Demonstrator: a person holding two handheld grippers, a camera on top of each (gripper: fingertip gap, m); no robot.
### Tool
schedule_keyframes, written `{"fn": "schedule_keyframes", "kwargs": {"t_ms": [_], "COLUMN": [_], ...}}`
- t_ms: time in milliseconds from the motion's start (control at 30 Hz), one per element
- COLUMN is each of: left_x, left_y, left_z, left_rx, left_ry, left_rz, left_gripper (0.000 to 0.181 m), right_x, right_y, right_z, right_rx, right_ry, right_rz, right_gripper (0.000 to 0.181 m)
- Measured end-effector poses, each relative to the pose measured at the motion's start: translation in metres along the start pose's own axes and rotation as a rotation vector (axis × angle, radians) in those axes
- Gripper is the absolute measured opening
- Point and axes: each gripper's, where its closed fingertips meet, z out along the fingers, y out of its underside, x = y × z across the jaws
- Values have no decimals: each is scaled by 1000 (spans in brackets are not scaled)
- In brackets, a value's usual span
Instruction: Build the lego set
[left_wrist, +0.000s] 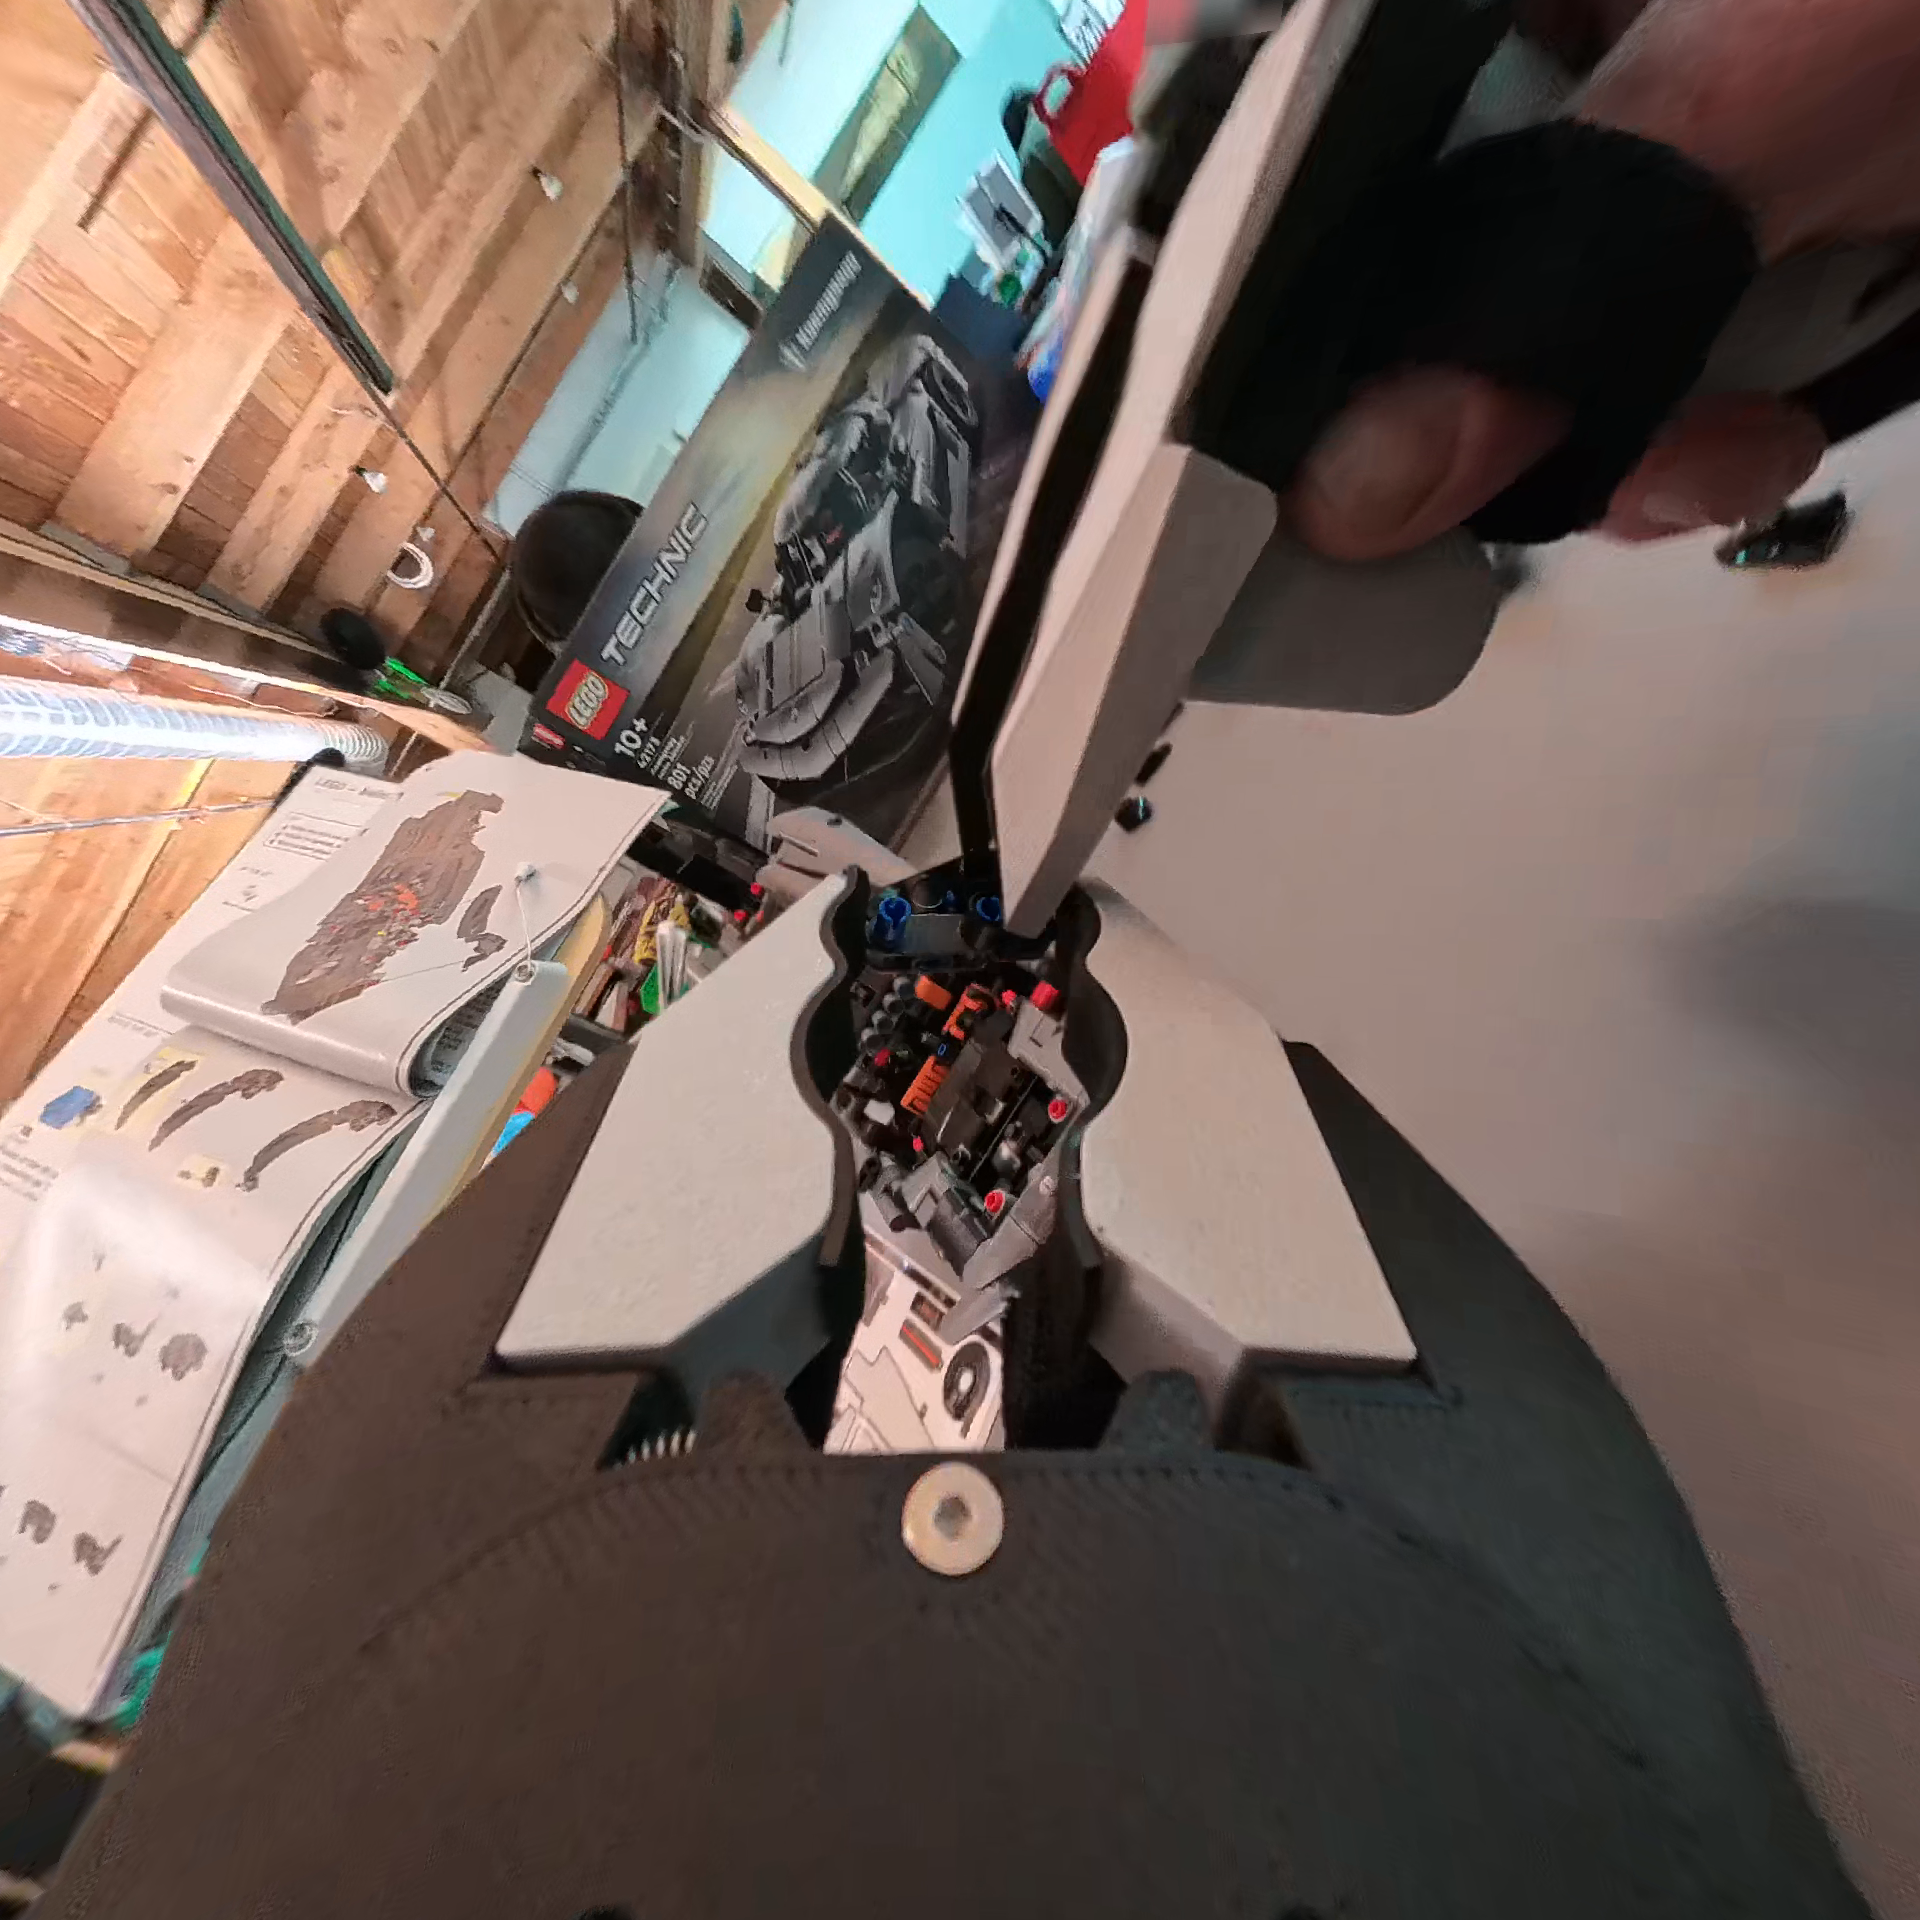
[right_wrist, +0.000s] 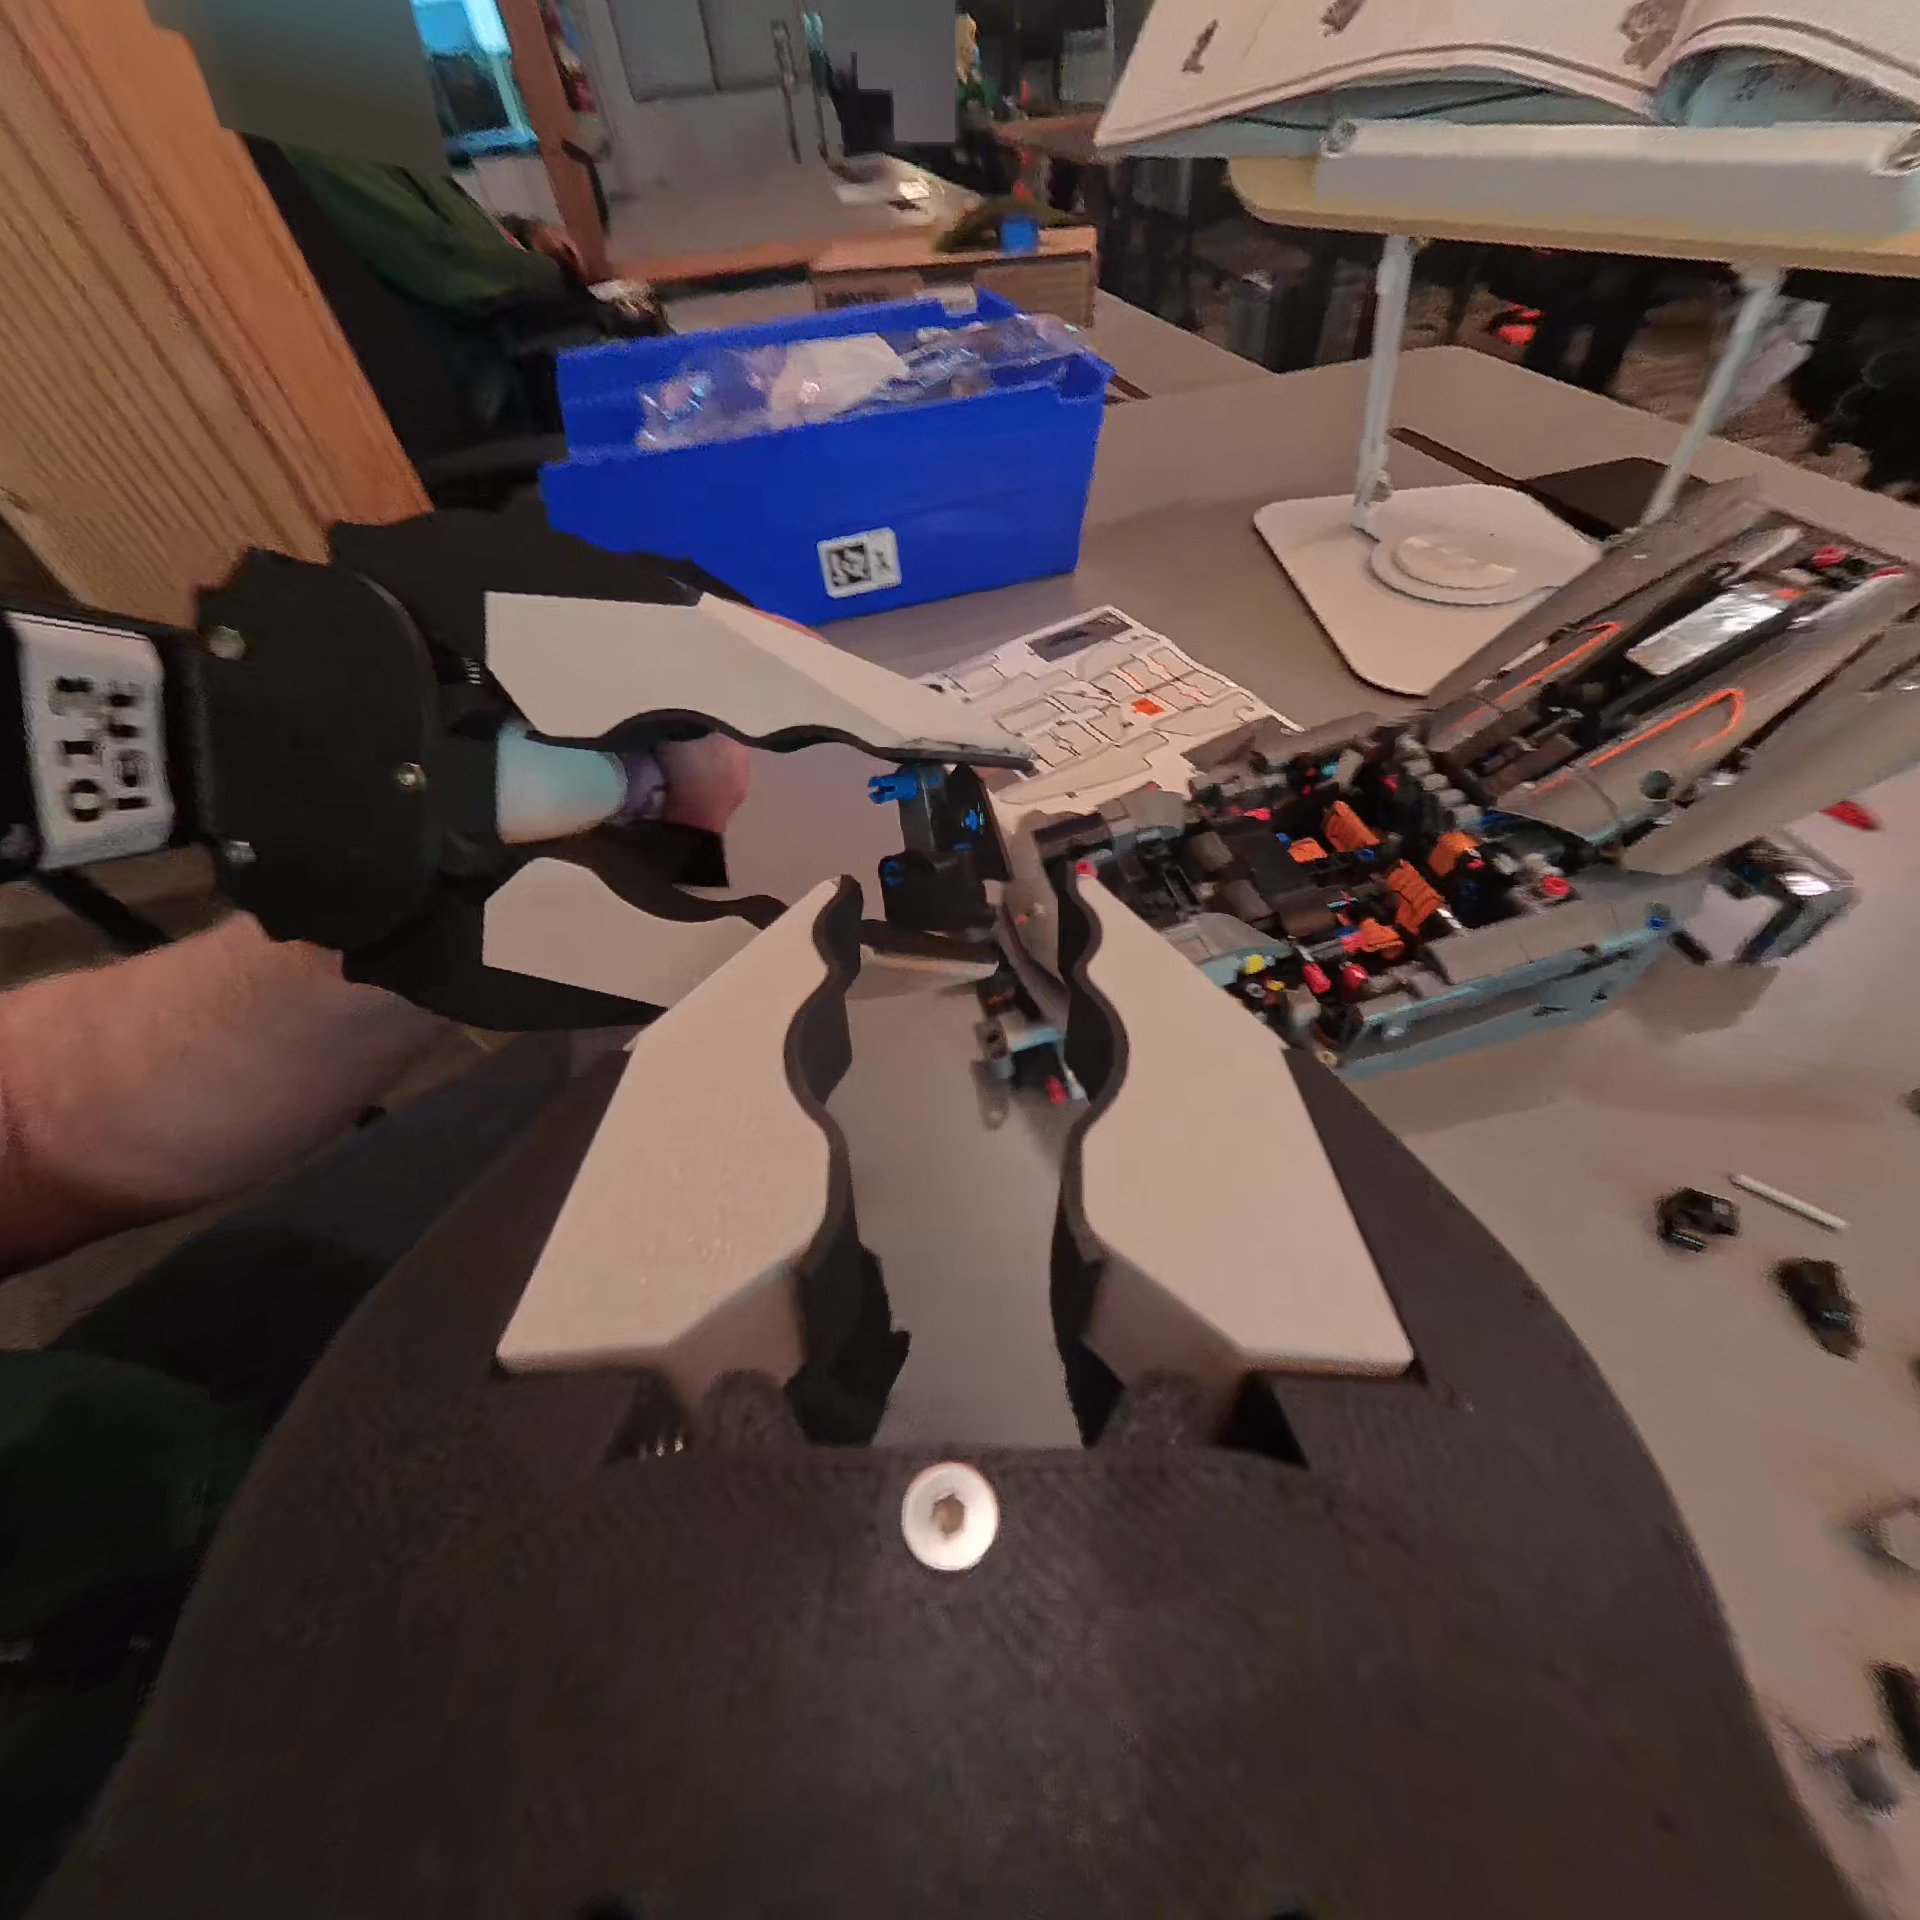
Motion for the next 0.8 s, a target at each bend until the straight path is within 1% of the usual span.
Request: {"fn": "schedule_keyframes", "kwargs": {"t_ms": [67,133,200,233,300,367,533,600,667,800], "left_x": [2,7,13,15,18,21,17,12,6,1], "left_y": [8,9,8,7,10,11,3,-4,-3,-6], "left_z": [6,9,12,14,16,17,14,12,10,4], "left_rx": [-79,-113,-135,-145,-178,-189,-158,-96,-65,5], "left_ry": [-4,6,18,21,26,51,40,27,17,17], "left_rz": [61,112,154,175,201,185,170,95,24,-80], "left_gripper": [33,33,33,33,33,33,34,36,44,44], "right_x": [5,9,13,14,16,17,11,8,11,8], "right_y": [5,12,17,21,26,29,23,17,13,2], "right_z": [2,4,7,9,11,11,8,5,1,-7], "right_rx": [-55,-118,-158,-176,-186,-182,-108,-59,-24,69], "right_ry": [88,152,174,176,170,150,41,-27,-59,-166], "right_rz": [-81,-135,-143,-146,-137,-114,-30,25,72,150], "right_gripper": [38,35,32,25,25,25,24,24,24,24]}}
